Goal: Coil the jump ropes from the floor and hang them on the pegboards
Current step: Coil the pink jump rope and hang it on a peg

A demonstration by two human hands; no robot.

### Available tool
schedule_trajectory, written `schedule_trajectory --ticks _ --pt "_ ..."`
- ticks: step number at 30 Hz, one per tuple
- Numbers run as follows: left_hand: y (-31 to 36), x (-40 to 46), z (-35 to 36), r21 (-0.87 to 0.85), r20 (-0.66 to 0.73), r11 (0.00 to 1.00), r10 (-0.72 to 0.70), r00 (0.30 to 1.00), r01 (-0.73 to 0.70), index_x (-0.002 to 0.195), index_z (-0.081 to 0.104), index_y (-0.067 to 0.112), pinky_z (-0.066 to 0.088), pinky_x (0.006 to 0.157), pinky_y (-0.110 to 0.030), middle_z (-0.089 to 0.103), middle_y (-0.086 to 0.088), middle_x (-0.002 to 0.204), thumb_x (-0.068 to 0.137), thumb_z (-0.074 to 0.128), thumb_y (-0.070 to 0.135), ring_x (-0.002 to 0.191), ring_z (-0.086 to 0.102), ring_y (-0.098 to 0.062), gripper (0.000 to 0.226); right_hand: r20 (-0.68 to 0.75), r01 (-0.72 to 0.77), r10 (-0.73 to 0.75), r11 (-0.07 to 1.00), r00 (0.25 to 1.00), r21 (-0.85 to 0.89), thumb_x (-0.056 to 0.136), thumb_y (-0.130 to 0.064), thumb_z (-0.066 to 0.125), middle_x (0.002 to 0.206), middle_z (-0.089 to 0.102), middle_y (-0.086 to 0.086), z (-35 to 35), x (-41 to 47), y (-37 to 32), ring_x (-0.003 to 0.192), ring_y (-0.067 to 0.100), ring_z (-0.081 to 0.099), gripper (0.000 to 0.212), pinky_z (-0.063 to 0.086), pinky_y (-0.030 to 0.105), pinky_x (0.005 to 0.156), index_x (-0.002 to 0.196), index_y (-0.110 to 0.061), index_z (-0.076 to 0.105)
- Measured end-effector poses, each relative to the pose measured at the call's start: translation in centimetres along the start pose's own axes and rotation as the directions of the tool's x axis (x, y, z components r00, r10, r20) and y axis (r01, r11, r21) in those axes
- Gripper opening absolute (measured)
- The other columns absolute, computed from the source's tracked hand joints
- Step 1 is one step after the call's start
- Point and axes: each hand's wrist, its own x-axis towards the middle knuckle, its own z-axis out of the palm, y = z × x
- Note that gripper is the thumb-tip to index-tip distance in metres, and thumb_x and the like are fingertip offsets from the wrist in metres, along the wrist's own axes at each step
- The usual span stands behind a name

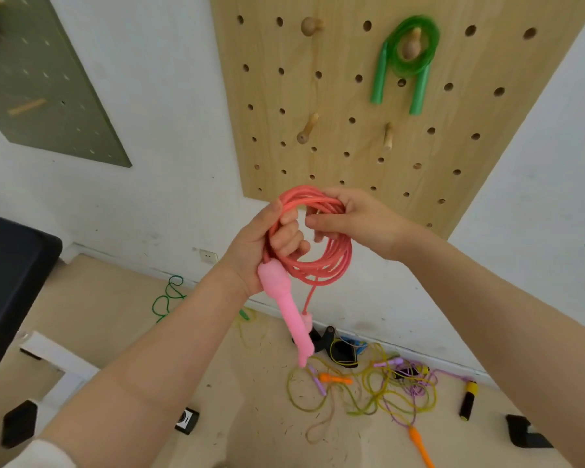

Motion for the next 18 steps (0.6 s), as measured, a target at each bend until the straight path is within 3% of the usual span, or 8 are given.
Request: schedule_trajectory --ticks 2,4,6,8,11,13,16,18 --pt "-0.1 0.0 0.0 0.132 0.002 0.990 -0.058 0.998 0.057 0.053 0.057 0.023 0.052 0.062 -0.021 0.046 0.009 0.043 0.041 0.088 0.051 0.040 0.044 -0.006 0.044 0.028 -0.078 0.075 0.989 0.997 0.127 0.089 0.003 0.054 0.045 0.039 -0.009 -0.6 -0.1 0.1 0.039 0.006 0.034 0.007 0.030 0.018 0.042 0.093 -0.002 0.057" --pt "-0.1 0.0 0.4 0.246 0.018 0.961 -0.138 0.990 0.129 0.061 0.059 0.021 0.053 0.069 -0.023 0.048 0.007 0.049 0.046 0.088 0.048 0.045 0.048 -0.008 0.042 0.037 -0.151 0.147 0.969 0.988 0.197 0.089 0.004 0.051 0.042 0.028 -0.010 -1.2 -0.2 0.4 0.037 0.005 0.022 0.013 0.019 0.018 0.039 0.083 -0.008 0.051" --pt "0.1 0.0 0.6 0.290 -0.003 0.942 -0.175 0.985 0.168 0.075 0.055 0.016 0.052 0.067 -0.023 0.043 0.008 0.048 0.054 0.087 0.040 0.043 0.043 -0.008 0.045 0.020 -0.164 0.164 0.962 0.986 0.219 0.089 0.003 0.051 0.043 0.026 -0.009 -1.3 -0.1 0.8 0.037 0.006 0.021 0.020 0.018 0.018 0.039 0.076 -0.011 0.046" --pt "0.4 0.1 0.7 0.283 -0.016 0.943 -0.179 0.984 0.176 0.075 0.055 0.016 0.051 0.060 -0.021 0.036 0.011 0.042 0.063 0.084 0.032 0.038 0.035 -0.005 0.035 0.000 -0.127 0.130 0.969 0.992 0.210 0.088 -0.001 0.055 0.049 0.031 -0.006 -1.0 -0.2 1.1 0.041 0.007 0.028 0.005 0.026 0.018 0.042 0.088 -0.006 0.053" --pt "0.6 0.0 0.4 0.097 0.004 0.989 -0.111 0.994 0.110 0.069 0.067 0.017 0.051 0.058 -0.020 0.036 0.012 0.039 0.052 0.088 0.034 0.034 0.037 -0.003 0.032 -0.035 -0.040 0.046 0.988 0.998 0.149 0.082 -0.021 0.062 0.065 0.052 -0.002 -0.9 -0.3 1.5 0.056 0.009 0.048 0.028 0.038 0.016 0.053 0.100 0.001 0.058" --pt "0.5 -0.1 0.1 -0.080 -0.027 0.997 -0.015 1.000 0.013 0.071 0.069 0.016 0.052 0.058 -0.019 0.038 0.011 0.039 0.047 0.092 0.029 0.033 0.039 -0.002 0.036 -0.055 0.006 0.003 0.988 0.999 0.155 0.080 -0.032 0.055 0.073 0.062 -0.007 -1.1 -0.5 1.8 0.063 0.005 0.055 0.024 0.040 0.015 0.053 0.095 -0.015 0.062" --pt "1.0 -0.4 -0.5 -0.316 -0.111 0.935 0.131 0.985 -0.159 0.075 0.069 0.014 0.054 0.056 -0.020 0.053 0.010 0.044 0.038 0.094 0.018 0.033 0.046 0.000 0.045 -0.038 -0.059 0.069 0.976 0.997 0.210 0.087 -0.040 0.045 0.074 0.064 -0.007 -1.8 -1.2 3.7 0.068 0.008 0.057 0.028 0.041 0.019 0.051 0.091 -0.018 0.062" --pt "1.8 -0.5 -1.2 -0.383 -0.117 0.887 0.231 0.966 -0.258 0.075 0.073 0.015 0.054 0.058 -0.018 0.071 0.006 0.066 0.037 0.093 0.018 0.036 0.051 0.002 0.043 -0.068 -0.153 0.166 0.974 0.984 0.170 0.096 -0.030 0.045 0.067 0.057 -0.002 -2.2 -1.8 5.7 0.061 0.012 0.050 0.024 0.038 0.019 0.049 0.089 -0.015 0.062"
